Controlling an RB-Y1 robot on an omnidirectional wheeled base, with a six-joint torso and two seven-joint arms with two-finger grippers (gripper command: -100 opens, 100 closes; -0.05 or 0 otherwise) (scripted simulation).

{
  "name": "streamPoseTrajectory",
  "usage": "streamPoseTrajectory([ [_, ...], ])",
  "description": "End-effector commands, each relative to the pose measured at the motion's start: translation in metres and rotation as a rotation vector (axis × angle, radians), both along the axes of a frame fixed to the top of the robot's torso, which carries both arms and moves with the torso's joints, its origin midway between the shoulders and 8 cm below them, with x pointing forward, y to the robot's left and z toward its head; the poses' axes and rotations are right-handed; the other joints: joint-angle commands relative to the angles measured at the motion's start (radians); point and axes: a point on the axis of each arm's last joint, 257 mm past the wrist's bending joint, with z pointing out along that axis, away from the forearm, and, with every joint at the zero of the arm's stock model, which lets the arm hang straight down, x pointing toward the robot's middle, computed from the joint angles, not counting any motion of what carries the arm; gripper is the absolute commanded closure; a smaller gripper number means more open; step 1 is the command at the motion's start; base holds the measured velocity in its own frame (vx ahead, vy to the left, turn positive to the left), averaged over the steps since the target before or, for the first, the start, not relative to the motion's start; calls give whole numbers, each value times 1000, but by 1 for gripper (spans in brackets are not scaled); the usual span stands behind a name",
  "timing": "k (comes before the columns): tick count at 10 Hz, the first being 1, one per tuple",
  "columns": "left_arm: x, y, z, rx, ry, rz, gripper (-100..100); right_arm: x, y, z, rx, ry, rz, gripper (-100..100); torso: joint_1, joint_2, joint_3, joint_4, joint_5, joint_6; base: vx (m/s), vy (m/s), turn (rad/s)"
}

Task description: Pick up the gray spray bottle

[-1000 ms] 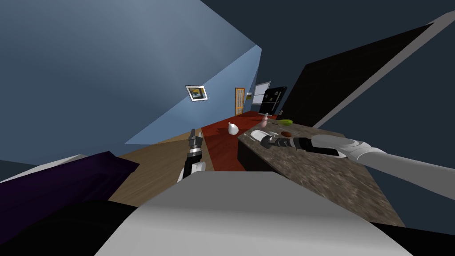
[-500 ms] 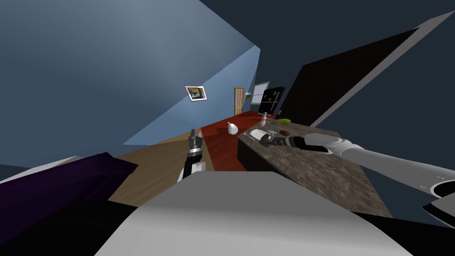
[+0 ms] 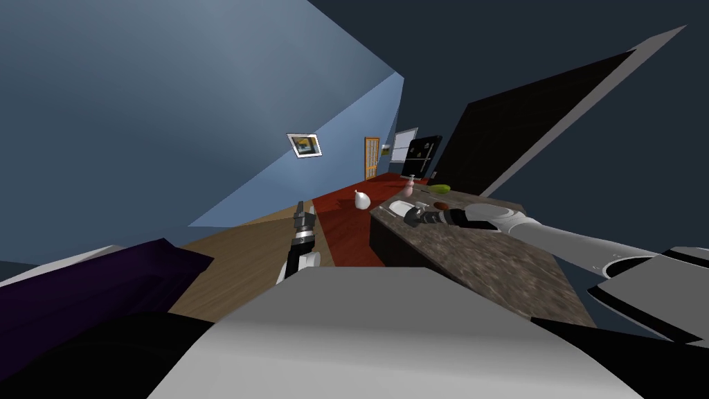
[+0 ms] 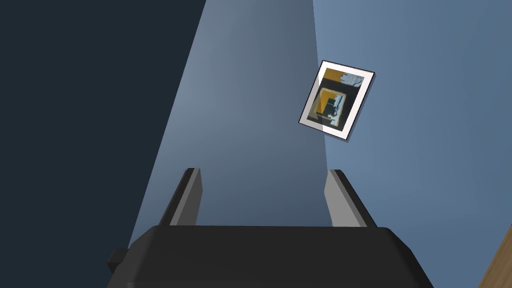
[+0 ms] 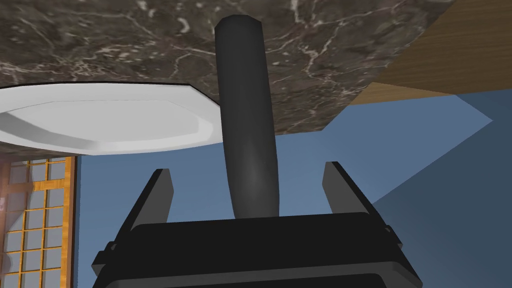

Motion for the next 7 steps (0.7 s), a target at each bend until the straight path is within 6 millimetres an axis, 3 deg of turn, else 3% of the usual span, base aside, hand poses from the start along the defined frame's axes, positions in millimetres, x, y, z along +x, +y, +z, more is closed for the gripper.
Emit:
streamPoseTrajectory([
  [1,0,0,0,0,0,0,0,9,-1,3,-6,0,1,-100,0,0,0,0,0,0,-38,18,-26],
  [2,0,0,0,0,0,0,0,17,3,13,-6,-21,9,-100,0,0,0,0,0,0,-16,6,-4],
  [3,0,0,0,0,0,0,0,7,15,-11,-3,40,42,-100,0,-1,0,0,0,0,-27,10,-42],
  [5,0,0,0,0,0,0,0,29,9,11,-15,-4,27,-100,0,0,0,0,0,0,-26,15,-12],
  [7,0,0,0,0,0,0,0,29,11,12,-14,-4,28,-100,-1,-2,-1,0,0,0,0,0,0],
])
